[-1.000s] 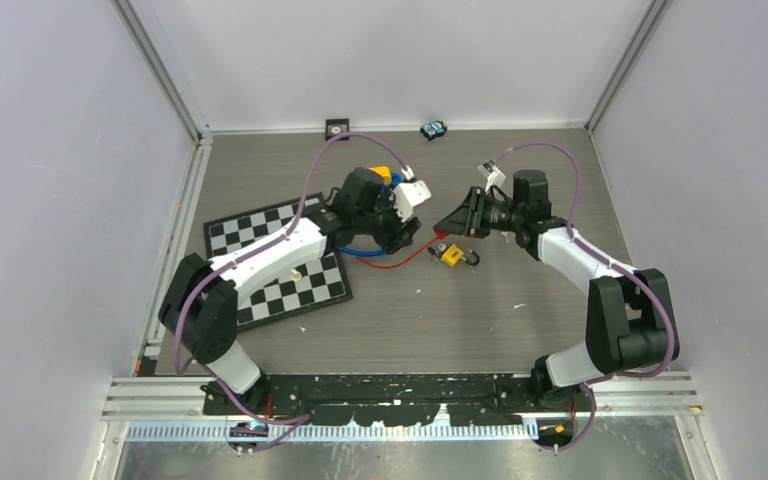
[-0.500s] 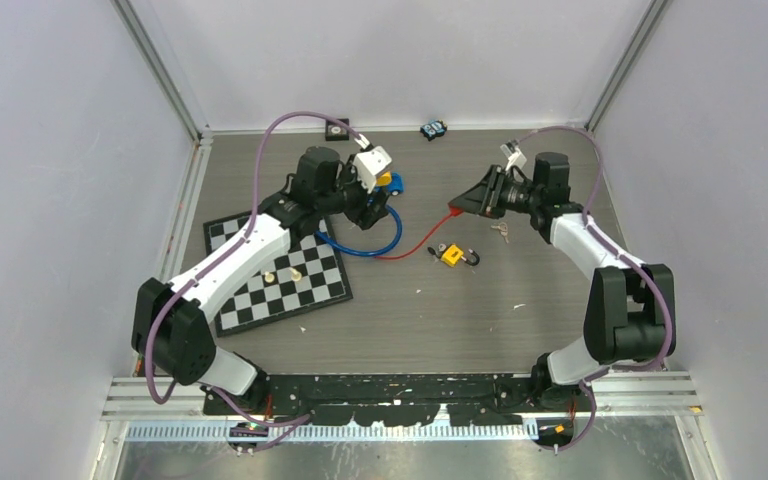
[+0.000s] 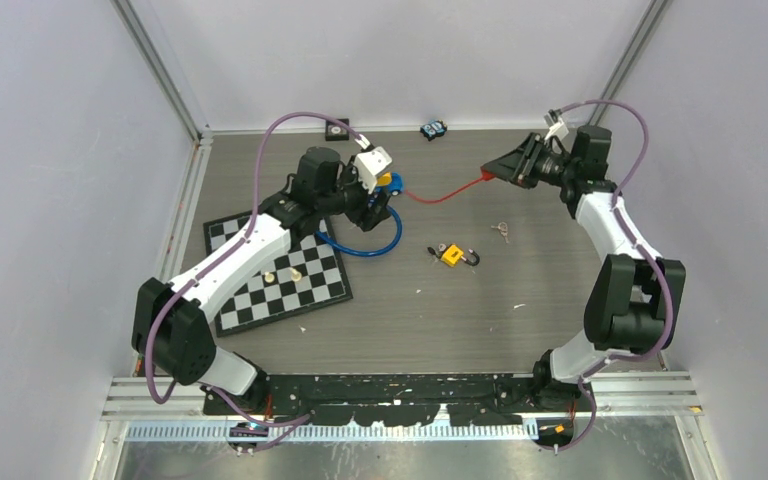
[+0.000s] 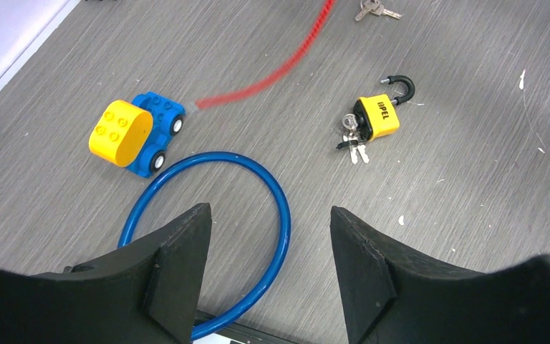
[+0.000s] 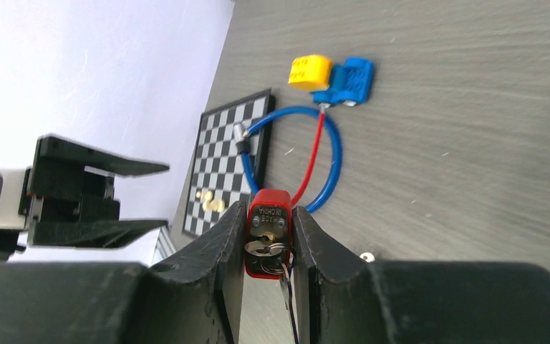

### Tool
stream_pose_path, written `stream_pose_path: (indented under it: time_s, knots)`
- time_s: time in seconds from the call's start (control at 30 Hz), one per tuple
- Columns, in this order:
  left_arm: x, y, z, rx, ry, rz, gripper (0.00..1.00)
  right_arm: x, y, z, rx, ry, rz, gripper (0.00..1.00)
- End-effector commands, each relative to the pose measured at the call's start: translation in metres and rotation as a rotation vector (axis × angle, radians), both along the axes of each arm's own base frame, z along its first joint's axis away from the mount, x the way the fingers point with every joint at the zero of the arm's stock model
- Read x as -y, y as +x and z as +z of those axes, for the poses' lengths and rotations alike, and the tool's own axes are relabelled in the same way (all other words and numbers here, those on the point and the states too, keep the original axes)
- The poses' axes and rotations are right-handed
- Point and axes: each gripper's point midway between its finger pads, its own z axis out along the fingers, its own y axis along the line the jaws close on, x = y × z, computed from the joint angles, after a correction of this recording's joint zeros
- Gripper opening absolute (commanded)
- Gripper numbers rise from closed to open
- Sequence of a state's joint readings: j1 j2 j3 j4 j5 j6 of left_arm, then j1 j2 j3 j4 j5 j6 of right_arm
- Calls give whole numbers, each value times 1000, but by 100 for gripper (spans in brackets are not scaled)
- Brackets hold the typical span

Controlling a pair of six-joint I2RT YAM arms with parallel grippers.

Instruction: Unlock with the key

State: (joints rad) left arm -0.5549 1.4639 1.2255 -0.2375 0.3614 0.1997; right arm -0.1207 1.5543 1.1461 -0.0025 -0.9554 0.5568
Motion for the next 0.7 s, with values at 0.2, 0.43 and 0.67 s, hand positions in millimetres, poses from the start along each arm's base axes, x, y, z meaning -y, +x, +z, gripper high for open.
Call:
stream_pose_path:
  time_s: [0.2,0.43,0.67]
  knots:
    - [7,-6,17,16,-60,-39,64,75,49,-36,-44,-58,-132,1]
    - [9,-12,15,1,-70,-67,65,89,70,-101,-184,-45,-220,1]
    - [8,-17,12,4,-83,-74,70,103,73,-160,-328,-113,-282,7]
